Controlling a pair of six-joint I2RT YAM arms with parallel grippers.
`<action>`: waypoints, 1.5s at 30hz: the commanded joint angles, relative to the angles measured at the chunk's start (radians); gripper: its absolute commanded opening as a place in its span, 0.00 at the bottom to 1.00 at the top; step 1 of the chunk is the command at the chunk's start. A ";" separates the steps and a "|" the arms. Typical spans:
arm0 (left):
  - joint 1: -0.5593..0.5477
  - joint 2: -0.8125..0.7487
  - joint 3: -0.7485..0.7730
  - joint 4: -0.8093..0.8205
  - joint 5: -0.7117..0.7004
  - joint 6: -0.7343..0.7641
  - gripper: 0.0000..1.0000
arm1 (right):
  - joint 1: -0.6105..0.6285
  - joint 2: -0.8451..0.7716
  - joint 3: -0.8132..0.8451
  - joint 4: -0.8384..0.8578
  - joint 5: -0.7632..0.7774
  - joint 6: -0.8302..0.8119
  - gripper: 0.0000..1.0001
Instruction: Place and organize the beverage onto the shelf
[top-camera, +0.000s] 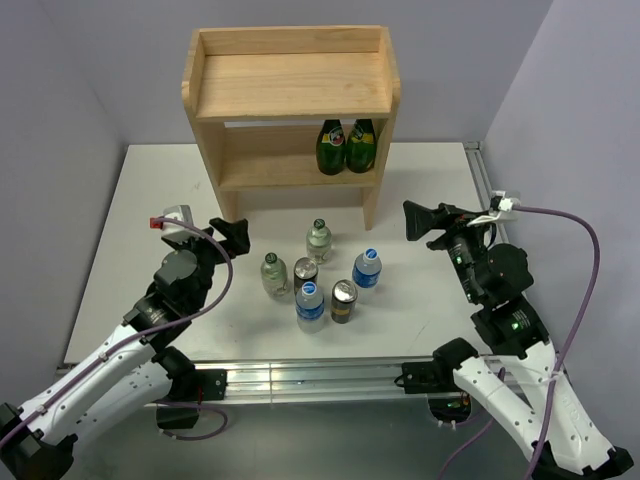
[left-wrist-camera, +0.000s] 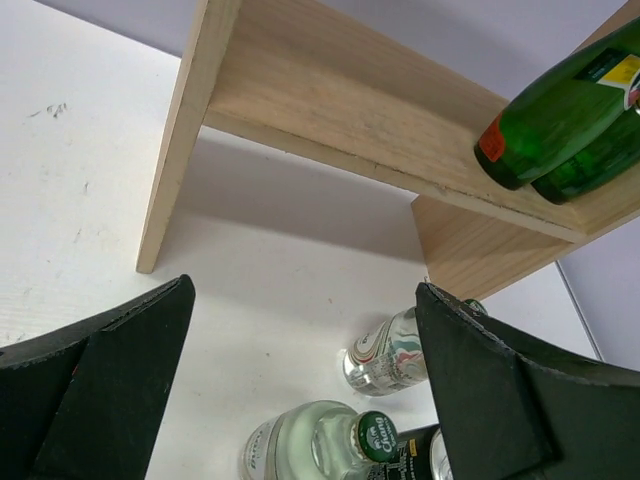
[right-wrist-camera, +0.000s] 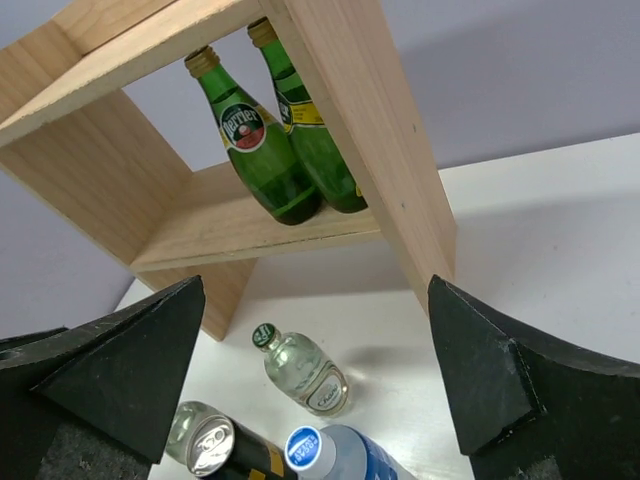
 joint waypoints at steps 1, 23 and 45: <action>-0.007 -0.019 0.025 -0.035 -0.029 -0.004 0.99 | 0.010 -0.031 0.049 -0.060 0.012 0.012 1.00; -0.061 -0.090 -0.149 -0.069 -0.071 -0.033 0.98 | 0.255 -0.022 -0.229 -0.378 0.265 0.422 1.00; -0.064 -0.085 -0.189 -0.003 -0.055 -0.029 0.98 | 0.642 0.299 -0.309 -0.175 0.614 0.531 1.00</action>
